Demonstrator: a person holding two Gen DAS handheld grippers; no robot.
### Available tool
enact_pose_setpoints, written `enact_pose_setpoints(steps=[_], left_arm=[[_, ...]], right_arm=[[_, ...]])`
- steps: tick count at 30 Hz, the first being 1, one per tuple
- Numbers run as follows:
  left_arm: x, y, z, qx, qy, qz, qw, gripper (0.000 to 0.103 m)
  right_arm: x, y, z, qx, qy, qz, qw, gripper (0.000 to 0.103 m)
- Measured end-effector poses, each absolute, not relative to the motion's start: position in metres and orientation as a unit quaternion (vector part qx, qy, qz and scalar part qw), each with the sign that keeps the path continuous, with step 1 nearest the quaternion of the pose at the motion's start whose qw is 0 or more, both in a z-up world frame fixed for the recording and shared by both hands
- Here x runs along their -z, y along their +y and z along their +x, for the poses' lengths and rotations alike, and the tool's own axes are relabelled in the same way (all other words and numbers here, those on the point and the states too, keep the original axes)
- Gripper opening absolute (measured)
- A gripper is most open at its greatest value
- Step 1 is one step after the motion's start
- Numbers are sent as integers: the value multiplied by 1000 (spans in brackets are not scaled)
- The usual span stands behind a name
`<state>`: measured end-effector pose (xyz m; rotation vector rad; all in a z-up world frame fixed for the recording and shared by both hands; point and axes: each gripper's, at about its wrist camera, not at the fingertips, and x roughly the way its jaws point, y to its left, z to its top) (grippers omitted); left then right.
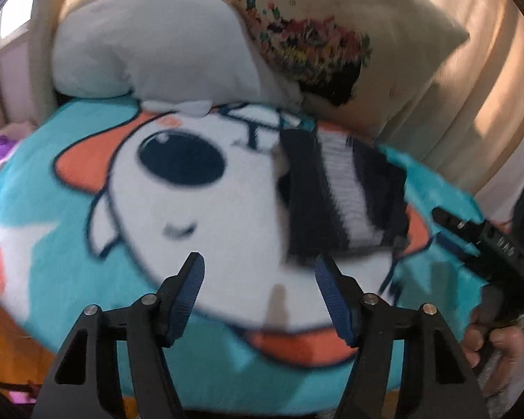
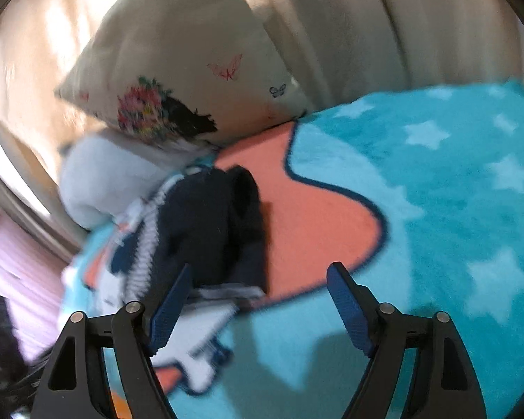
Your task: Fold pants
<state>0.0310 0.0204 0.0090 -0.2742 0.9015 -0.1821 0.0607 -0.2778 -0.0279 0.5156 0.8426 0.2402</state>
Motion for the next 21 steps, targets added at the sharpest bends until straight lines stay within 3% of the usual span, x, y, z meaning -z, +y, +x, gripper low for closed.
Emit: enact_pose_setpoints(steps=[11,13,14,16,18,21], left_arm=[[28,-24,128,189,490,-159,836,69],[29,-30,132,200,488,-158,835,68],[28,-32,133,206,488,-158,834,65],[24,-35,131,228,485,-167,827,36],[17,-37,129,228,477,-162,833,35],[6,-41,131,228,467,-159,840,35]], right_arm=[[61,-265,144,-198,443,324,812,83],[65,-259,153,-217,444,336,802,73],[68,-256,156,-225,448,339,796,62],[70,-251,159,-227,451,339,794,56],[65,-250,158,-235,447,334,796,47],[50,-250,155,-248,432,332,801,44]])
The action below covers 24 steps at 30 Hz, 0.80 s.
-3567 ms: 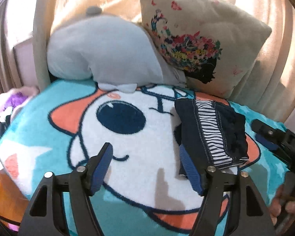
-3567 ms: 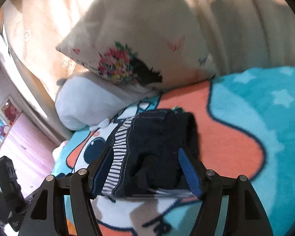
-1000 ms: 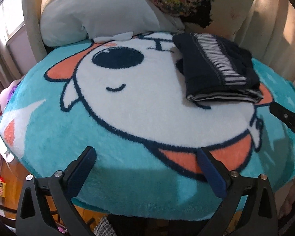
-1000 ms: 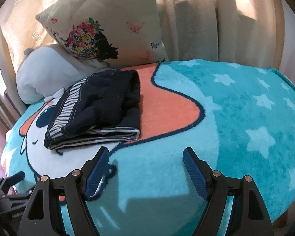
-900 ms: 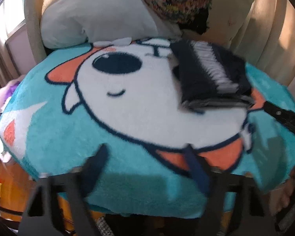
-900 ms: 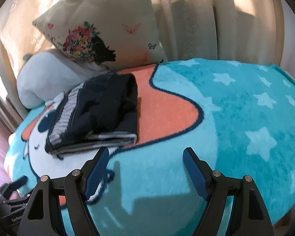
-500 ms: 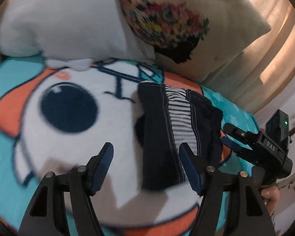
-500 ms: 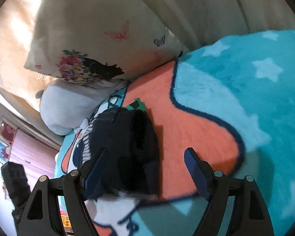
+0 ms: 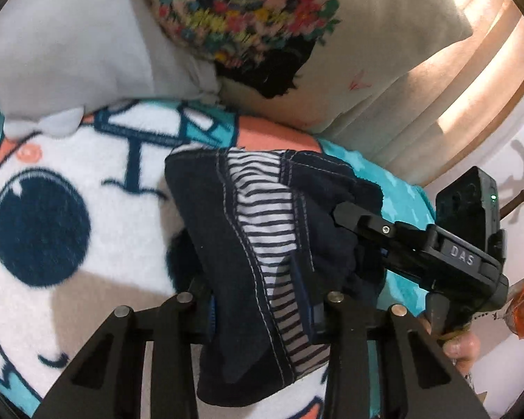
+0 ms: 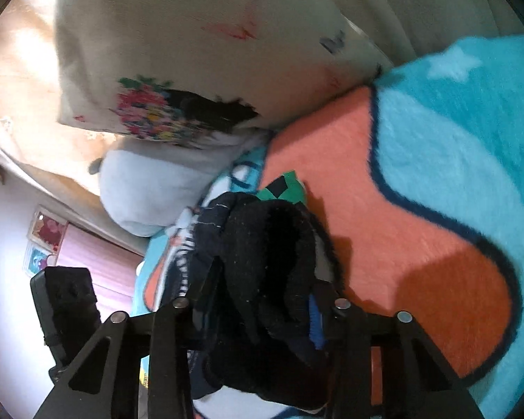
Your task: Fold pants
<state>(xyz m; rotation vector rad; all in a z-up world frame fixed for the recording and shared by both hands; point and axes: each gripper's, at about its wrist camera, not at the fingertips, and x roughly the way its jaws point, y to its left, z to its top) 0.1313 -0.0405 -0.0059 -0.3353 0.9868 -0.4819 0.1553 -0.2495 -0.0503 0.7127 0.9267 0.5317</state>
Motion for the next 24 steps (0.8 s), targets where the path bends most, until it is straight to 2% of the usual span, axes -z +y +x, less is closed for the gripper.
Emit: enact_pose_setpoints(steps=[5,10,12,13,15,17,24], left_arm=[[-10,-45,144,211,452,-133,857,35],[-4,-44,158,181,465,-119,859,35],[9,-44,162,165,479,-114,854,35],[14,-43,161,163,483,-115,852,38],[18,-40,161,165,485,-124,850,39],[10,-37,156,167,479,-127,852,39],[-4,-21,129,144,457,-138,867,41]], right_arm=[[22,-238,161,-252,412,292,825,43],[24,-234,179,-247,414,293,826,43],[34,-233,183,-235,424,291,825,46],[41,-233,185,-222,432,288,825,46],[53,-235,187,-200,444,288,824,57],[55,-242,185,-196,443,299,822,60],[-2,-255,149,-207,356,293,863,61]])
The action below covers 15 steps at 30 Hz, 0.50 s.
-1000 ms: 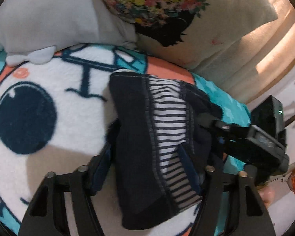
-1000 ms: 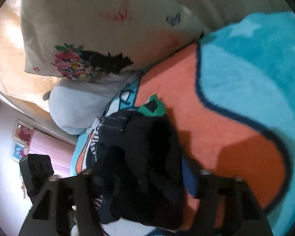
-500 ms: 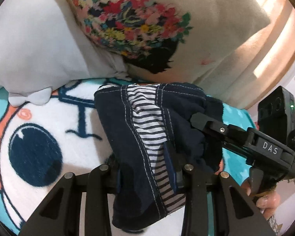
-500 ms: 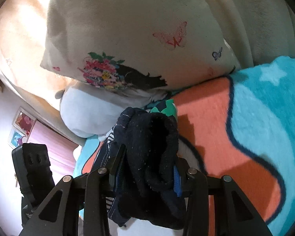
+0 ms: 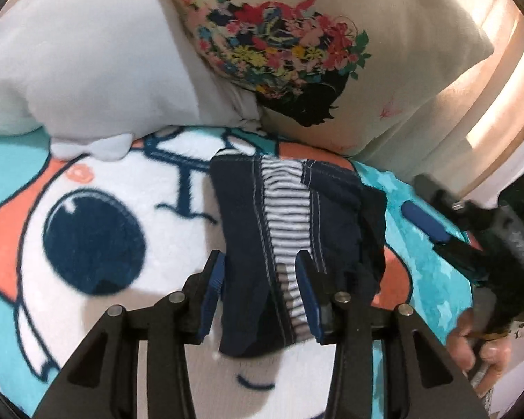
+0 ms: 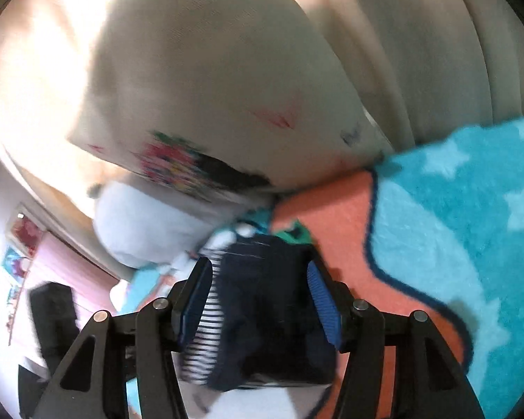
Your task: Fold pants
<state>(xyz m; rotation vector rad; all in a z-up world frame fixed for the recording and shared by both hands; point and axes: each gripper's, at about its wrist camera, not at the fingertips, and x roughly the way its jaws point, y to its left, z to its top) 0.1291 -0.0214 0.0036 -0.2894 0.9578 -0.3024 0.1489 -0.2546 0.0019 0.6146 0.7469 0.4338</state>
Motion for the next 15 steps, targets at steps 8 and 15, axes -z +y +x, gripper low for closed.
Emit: enact_pose_setpoints(steps=[8,15], left_arm=[[24,-25,126,125,486,-121,856,42],[-1,-18,99,108,452,-111,879,49]], right_arm=[[38,-229,147,-256,393,340,815,62],[26,-241,123,-231,364,311,847,69]])
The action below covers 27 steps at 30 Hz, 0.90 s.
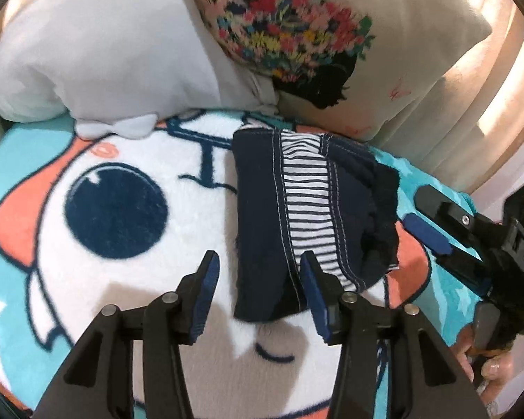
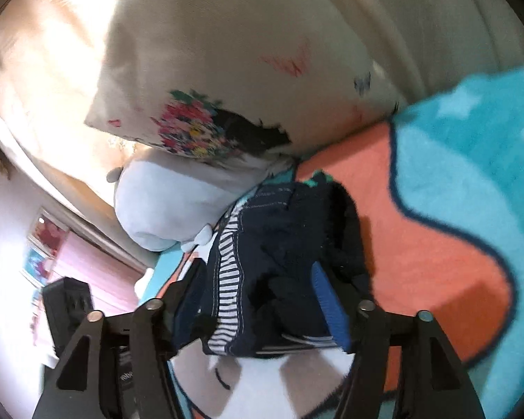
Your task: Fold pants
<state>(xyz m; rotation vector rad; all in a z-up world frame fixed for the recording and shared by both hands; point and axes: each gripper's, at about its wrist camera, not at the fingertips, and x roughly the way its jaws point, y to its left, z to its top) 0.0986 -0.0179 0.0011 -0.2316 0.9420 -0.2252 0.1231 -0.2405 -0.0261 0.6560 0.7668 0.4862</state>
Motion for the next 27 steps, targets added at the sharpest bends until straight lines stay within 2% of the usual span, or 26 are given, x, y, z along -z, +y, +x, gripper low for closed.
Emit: enact_pose_setpoints(steps=[7,15,22,27], left_arm=[[-6,-16,49,50,420,-75,903,57],[-10,-22,21,32,400,-48,915,59],[-24,-25,-1,20,368,-36,929,72],[-30,-24,-12,10,353,-34,935,77]], right_arm=[[19,-240,79,-139,364,220,895,69],[36,-236,46,-86,388,155,904,69],[32,-227,27,-73,388,117,911,71],[28,-217,20,-71,385,93,916,74]])
